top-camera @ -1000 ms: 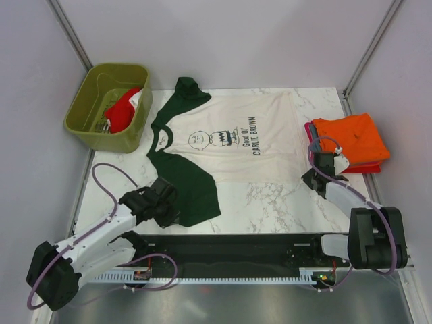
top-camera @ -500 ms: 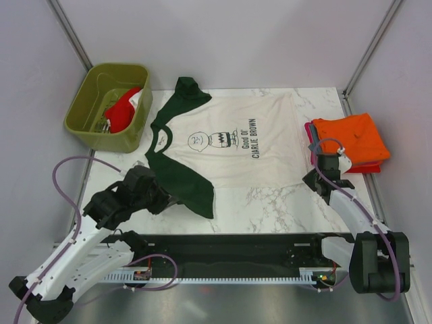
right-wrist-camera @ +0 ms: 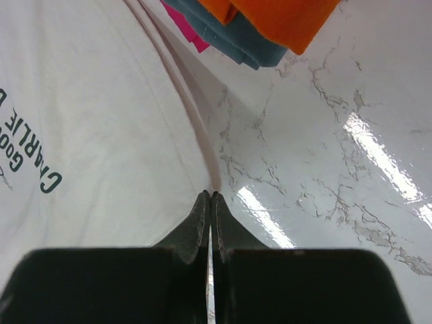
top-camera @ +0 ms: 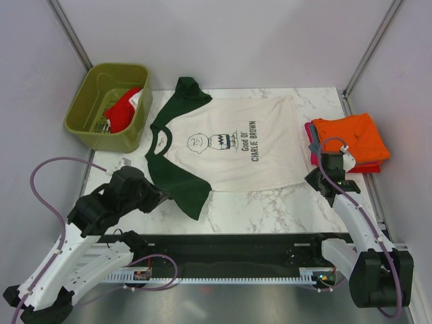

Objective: Fold and stack the t-shirts
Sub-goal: Fold the tshirt

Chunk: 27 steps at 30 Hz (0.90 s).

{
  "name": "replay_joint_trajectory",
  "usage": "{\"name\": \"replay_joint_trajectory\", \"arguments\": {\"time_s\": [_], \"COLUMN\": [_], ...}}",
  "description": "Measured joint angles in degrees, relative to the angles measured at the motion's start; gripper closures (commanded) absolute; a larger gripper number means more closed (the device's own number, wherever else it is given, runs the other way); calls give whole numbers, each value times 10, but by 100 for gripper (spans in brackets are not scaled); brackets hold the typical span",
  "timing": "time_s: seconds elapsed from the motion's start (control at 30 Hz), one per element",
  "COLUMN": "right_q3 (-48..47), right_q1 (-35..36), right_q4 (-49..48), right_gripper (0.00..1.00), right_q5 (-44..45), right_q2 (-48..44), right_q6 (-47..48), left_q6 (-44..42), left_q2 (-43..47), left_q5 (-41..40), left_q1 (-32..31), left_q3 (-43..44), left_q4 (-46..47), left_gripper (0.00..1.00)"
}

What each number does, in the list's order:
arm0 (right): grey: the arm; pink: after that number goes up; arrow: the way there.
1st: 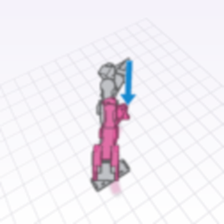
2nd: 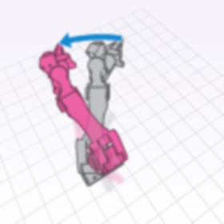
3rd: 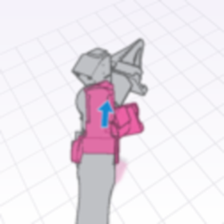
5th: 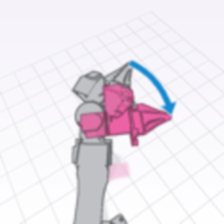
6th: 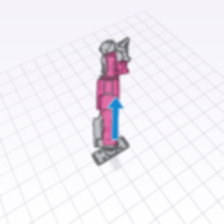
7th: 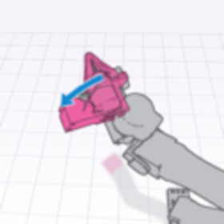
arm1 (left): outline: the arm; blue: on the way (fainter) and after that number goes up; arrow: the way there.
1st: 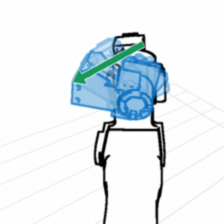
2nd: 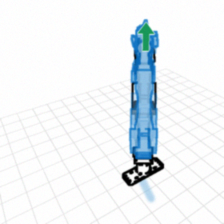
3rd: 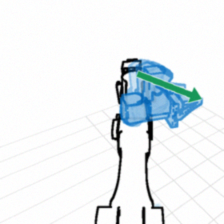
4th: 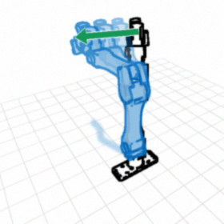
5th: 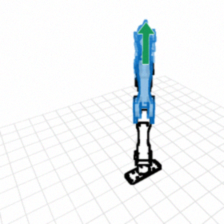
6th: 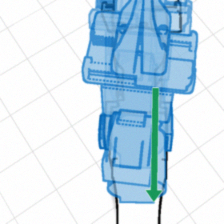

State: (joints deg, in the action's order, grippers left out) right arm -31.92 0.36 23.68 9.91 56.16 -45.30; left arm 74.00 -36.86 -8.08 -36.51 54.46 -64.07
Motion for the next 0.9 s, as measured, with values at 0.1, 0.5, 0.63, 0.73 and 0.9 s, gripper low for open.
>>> {"name": "replay_joint_trajectory", "arguments": {"time_s": [0.1, 0.5, 0.63, 0.73, 0.9], "right_q3": [-7, -105, -137, -159, -200], "right_q1": [0, 0, 0, 0, 0], "right_q4": [10, 16, 3, 0, -7], "right_gripper": [100, 100, 100, 100, 100], "right_q5": [-1, 5, 3, 2, -4], "right_q2": [-1, 104, 151, 183, 228], "right_q6": [1, 14, 16, 16, 15], "left_q6": [1, 4, 3, -6, -33], "left_q2": [-2, -95, -151, -188, -229], "left_q5": [-19, -117, -132, -133, -128], "left_q1": [0, 5, 23, 51, 103], "left_q3": [11, 74, 105, 125, 173], "left_q4": [-2, 19, 48, 66, 90], "left_gripper": [98, 98, 98, 98, 98]}}
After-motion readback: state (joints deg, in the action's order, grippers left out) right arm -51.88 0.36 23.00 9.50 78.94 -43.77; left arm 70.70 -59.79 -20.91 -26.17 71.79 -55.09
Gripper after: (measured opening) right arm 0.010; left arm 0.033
